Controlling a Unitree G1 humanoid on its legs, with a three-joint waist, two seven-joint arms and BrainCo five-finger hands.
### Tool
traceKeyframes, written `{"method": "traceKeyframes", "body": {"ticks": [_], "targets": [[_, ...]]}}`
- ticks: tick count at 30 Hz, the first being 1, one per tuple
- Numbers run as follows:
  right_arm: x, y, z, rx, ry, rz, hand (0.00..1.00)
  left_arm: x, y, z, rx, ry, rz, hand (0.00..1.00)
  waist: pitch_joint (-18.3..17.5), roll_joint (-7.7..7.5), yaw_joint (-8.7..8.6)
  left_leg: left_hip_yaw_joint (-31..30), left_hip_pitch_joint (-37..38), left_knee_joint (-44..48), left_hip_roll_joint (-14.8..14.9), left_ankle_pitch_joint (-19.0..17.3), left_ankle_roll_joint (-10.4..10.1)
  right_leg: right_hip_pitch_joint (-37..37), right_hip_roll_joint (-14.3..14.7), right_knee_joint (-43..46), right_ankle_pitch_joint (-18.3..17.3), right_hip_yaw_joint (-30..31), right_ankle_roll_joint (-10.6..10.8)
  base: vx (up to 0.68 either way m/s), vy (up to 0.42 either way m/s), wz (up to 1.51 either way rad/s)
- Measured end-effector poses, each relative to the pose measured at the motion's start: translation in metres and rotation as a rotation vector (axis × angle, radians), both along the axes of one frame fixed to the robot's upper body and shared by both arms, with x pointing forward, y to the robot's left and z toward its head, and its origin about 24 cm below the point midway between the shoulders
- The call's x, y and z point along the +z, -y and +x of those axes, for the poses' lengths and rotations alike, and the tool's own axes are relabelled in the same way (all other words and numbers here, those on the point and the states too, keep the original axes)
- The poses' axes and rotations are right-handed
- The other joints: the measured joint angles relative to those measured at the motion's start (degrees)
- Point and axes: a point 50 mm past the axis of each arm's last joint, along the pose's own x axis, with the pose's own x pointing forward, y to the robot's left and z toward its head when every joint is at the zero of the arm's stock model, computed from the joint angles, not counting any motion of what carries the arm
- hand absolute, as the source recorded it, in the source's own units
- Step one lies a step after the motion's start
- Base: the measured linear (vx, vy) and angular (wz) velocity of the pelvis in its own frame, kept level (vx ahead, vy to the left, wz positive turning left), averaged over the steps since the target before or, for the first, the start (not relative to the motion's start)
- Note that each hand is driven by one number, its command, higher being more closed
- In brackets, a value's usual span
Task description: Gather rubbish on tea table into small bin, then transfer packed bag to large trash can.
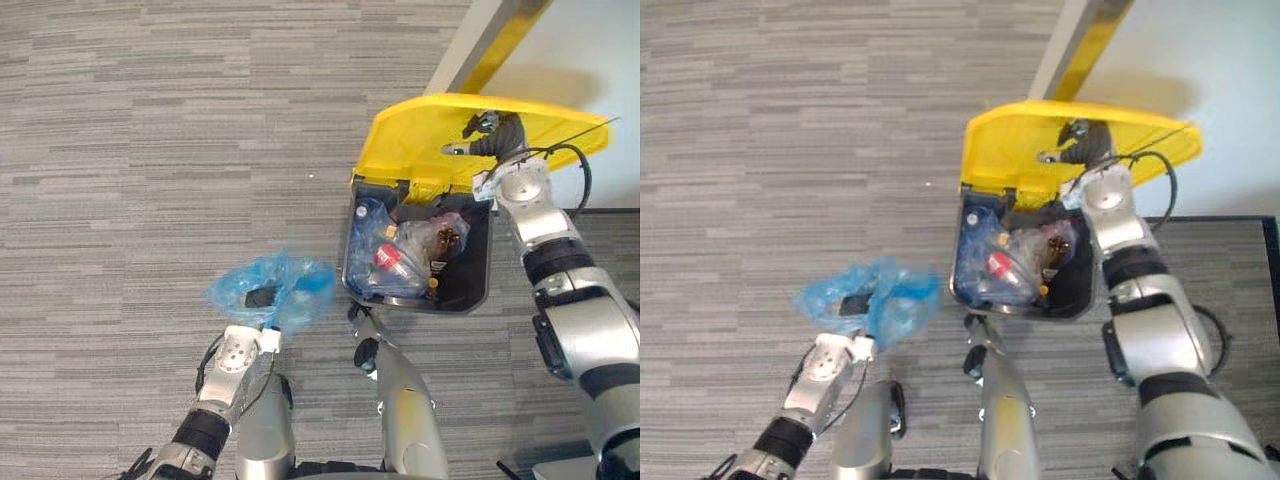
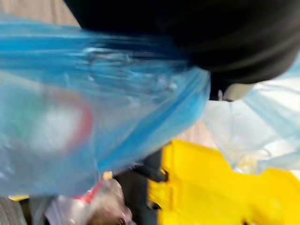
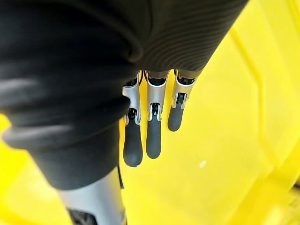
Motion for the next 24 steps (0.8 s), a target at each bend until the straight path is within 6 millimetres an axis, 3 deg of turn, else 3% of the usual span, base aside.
{"method": "traceKeyframes", "body": {"ticks": [5,14,18,24], "targets": [[0.002,0.007,-0.002,-0.017,-0.011,-0.055,0.00,0.018,0.016,0.004,-0.064,0.073,-0.012,1.00,0.0,0.04,-0.17,-0.1,0.0,0.4,0.5,-0.2,-0.1,0.2,0.4,-0.2,0.0,-0.1,0.0,0.00,0.000,0.00],[0.007,0.016,-0.005,-0.040,0.000,-0.072,0.00,0.061,0.068,0.008,-0.260,0.233,-0.058,1.00,0.5,0.80,-0.40,-0.1,0.0,0.4,1.1,-0.3,-0.2,0.3,1.0,-0.3,0.0,-0.1,0.0,0.00,0.000,0.00],[0.023,0.011,-0.003,-0.038,0.033,-0.110,0.00,0.095,0.099,0.015,-0.367,0.355,-0.047,1.00,2.4,0.80,-0.73,0.0,0.1,1.2,1.2,-0.5,-0.3,0.5,1.2,-0.2,0.0,0.2,0.0,-0.02,-0.005,-0.02],[0.035,0.006,-0.002,-0.027,0.062,-0.118,0.00,0.141,0.121,0.023,-0.384,0.528,-0.006,1.00,3.3,0.72,-1.11,0.7,0.1,1.4,1.6,-0.8,-0.3,0.3,2.1,-1.0,0.4,0.9,-0.5,-0.04,-0.027,-0.08]]}}
